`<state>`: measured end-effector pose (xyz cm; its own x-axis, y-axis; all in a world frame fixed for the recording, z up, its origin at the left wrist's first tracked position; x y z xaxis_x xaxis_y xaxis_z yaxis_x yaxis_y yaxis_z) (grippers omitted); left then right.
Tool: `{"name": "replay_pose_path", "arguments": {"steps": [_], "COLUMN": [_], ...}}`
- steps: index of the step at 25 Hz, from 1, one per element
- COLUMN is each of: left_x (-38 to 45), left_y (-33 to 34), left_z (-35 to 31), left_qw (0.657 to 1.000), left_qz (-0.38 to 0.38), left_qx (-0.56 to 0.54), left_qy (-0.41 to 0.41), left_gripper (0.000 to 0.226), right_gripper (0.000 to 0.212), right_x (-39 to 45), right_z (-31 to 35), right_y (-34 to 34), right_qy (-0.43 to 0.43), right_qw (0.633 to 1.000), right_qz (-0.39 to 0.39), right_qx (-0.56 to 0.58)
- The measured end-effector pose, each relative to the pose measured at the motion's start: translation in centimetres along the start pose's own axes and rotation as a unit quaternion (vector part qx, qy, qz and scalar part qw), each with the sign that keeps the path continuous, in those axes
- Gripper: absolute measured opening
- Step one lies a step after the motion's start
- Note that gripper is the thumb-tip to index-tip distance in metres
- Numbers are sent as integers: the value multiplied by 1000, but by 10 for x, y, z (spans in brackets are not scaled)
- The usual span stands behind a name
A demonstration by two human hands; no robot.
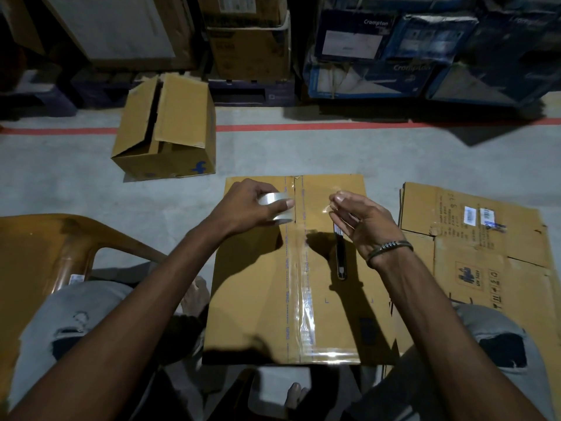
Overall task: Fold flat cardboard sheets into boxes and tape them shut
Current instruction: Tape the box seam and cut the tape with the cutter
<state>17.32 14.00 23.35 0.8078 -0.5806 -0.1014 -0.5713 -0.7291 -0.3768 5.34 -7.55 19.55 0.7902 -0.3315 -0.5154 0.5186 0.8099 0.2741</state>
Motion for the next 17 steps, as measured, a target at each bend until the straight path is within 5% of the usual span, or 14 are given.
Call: {"name": "replay_pose_path", "arguments": {"steps": [10,14,17], "left_x": [-2,-3,3], "left_y": [-6,-14,-32], "left_z": [-12,-21,-23], "left_qw": [990,994,997], "left_qz": [97,91,72], "left_qx": [-99,-61,37], "left_qy": [40,28,17], "left_gripper": [31,22,40], "right_gripper": [46,34,31], "right_x": [8,3,10], "right_z": [1,15,41], "right_y": [-10,-10,-27], "right_qy": [64,55,36], "right_qw": [997,998,999], "right_qz": [1,-5,-19], "right_qx": [39,10,-6]}}
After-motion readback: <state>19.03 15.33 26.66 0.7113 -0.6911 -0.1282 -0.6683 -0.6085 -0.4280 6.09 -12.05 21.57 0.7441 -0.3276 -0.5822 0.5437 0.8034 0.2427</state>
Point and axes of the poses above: each hand's wrist, its own x-axis towards the middle knuckle, its own y-axis out of the palm, z = x × y, the point moved 5 cm from there along x, towards the middle knuckle, and after that the axes turned 14 degrees about -x, right-handed, at the moved point
